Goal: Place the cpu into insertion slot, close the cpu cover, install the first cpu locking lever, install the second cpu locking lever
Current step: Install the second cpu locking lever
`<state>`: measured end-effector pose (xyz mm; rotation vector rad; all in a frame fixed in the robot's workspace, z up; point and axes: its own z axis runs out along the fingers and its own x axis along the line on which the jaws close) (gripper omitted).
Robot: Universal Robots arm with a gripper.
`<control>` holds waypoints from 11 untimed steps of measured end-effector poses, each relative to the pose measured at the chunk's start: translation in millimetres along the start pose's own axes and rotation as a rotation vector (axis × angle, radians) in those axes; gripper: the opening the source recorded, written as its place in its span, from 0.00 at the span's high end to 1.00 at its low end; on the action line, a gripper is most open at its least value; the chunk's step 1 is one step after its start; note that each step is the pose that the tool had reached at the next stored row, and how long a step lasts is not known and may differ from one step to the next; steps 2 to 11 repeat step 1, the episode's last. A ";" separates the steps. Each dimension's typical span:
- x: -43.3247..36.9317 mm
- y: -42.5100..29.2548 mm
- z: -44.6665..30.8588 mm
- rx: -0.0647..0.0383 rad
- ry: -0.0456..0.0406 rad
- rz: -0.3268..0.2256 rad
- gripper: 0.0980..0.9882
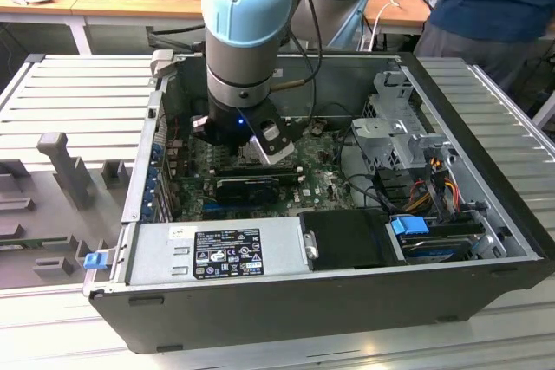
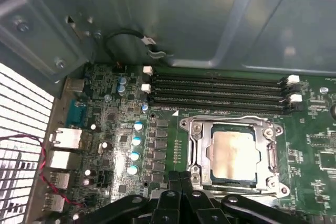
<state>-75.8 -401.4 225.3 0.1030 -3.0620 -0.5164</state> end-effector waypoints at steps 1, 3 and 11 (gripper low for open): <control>0.0 0.0 0.0 0.000 0.0000 0.000 0.99; 0.0 0.0 0.0 0.000 0.0000 0.000 0.99; 0.0 0.0 0.0 0.000 0.0000 0.000 0.99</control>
